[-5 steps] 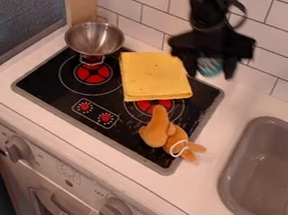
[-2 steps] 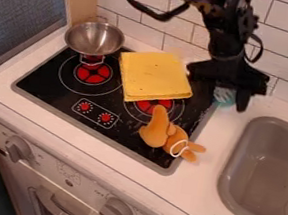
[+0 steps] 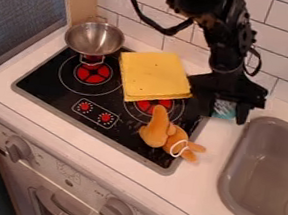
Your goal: Put the blue brush in the pot on the left burner
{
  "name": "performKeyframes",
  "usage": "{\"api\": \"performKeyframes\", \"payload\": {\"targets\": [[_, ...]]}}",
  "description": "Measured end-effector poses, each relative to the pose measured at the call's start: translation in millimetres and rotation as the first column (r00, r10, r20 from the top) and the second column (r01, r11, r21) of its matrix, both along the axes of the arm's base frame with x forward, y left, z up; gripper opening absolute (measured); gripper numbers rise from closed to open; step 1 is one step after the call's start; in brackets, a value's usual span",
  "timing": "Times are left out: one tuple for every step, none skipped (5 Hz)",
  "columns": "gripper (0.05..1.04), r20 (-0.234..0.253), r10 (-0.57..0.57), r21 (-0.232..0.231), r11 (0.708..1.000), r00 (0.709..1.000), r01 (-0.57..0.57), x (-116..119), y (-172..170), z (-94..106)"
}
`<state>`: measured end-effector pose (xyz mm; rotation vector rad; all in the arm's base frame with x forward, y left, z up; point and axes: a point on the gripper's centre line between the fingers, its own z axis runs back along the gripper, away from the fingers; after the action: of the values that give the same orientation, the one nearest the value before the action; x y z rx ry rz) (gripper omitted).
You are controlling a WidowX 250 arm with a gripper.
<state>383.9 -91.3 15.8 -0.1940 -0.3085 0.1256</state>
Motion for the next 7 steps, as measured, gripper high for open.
{"api": "performKeyframes", "payload": {"targets": [[0.997,-0.019,0.009,-0.006,1.000,1.000,-0.009,2,-1,0.4],[1.001,-0.019,-0.003,-0.003,1.000,1.000,0.003,1,-1,0.3],[1.001,-0.027,0.010,-0.011,1.000,1.000,-0.010,0,2,-0.9],[1.001,-0.033,0.017,-0.005,1.000,0.999,-0.018,-7,6,2.5],[0.999,0.003,0.020,-0.033,0.999,1.000,-0.020,-4,14,27.1],[0.999,0.028,-0.018,-0.089,0.996,0.999,0.021,-6,12,48.6],[0.999,0.071,-0.043,-0.104,0.993,0.997,0.050,-9,10,74.5]]}}
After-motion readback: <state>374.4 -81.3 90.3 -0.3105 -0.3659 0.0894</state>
